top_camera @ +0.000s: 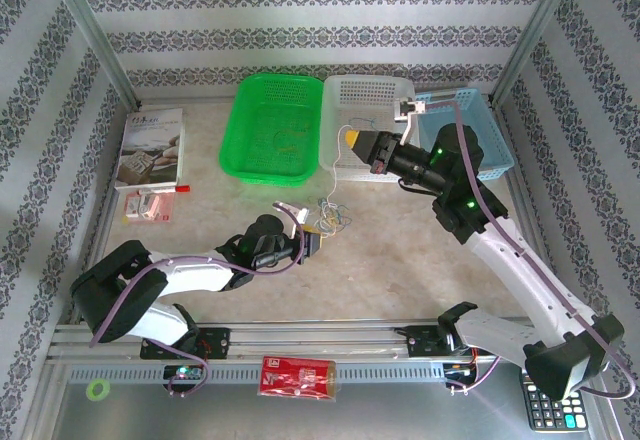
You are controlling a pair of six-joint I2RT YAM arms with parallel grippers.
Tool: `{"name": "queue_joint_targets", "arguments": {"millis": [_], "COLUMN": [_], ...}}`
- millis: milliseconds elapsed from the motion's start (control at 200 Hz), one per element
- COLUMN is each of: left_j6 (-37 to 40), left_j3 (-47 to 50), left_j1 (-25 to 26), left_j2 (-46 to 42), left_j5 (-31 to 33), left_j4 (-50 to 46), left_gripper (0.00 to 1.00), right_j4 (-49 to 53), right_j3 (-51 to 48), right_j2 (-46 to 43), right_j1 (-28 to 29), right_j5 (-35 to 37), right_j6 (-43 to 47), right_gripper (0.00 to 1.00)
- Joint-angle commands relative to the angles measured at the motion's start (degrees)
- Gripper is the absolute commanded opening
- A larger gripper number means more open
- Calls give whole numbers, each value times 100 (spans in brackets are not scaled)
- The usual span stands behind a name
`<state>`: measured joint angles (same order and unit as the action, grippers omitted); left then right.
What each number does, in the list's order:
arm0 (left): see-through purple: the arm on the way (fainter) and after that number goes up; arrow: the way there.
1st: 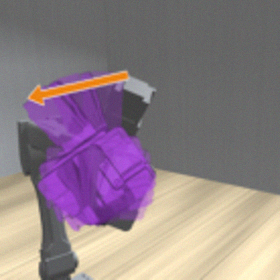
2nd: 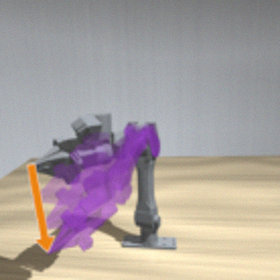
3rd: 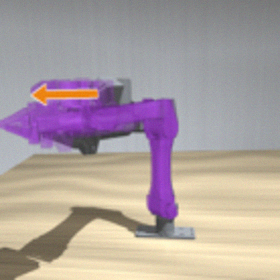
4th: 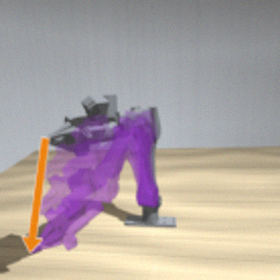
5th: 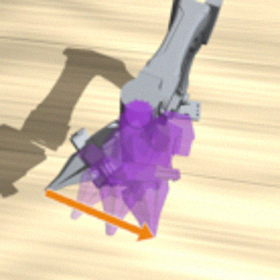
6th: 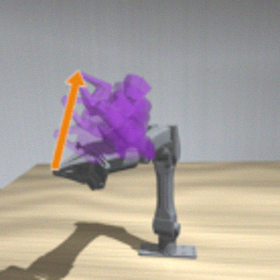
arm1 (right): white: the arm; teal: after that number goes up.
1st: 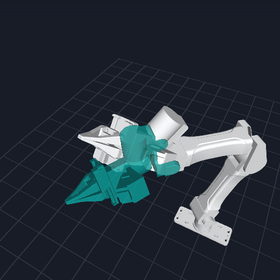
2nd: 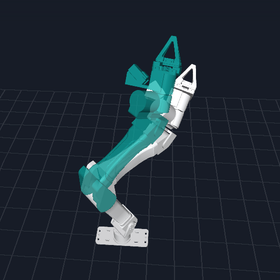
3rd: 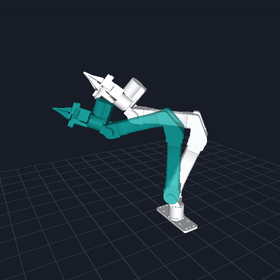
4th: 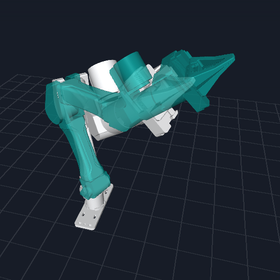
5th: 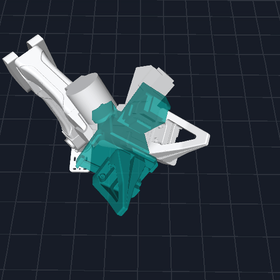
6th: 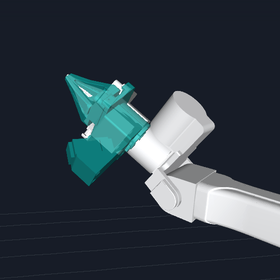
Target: Untangle the cables
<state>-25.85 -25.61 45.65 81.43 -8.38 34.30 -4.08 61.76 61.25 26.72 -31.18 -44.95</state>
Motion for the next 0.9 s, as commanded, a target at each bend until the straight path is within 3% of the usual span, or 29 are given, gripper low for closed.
{"name": "queue_joint_targets", "arguments": {"millis": [0,180,345,644,819,894], "left_j6": [-48,56,153,527,716,713], "left_j3": [23,-48,-151,-790,-1134,-1191], "left_j1": [-55,-48,-53,-56,-124,-165], "left_j2": [-300,-842,-1223,-1033,-689,-486], "left_j5": [-41,-42,27,37,145,125], "left_j4": [153,-236,-491,-688,-667,-564], "left_gripper": [45,68,82,89,89,84], "right_j4": [-225,-259,-257,-155,-152,-154], "right_j3": [87,-44,-131,-124,-159,-128], "right_j2": [-79,-68,-36,-83,-91,-86], "right_j1": [-53,-28,107,566,886,993], "right_j5": [-116,-160,-222,-143,-25,13], "right_j6": [-78,-104,-75,22,30,44], "right_gripper": [0,0,0,0,0,0]}}
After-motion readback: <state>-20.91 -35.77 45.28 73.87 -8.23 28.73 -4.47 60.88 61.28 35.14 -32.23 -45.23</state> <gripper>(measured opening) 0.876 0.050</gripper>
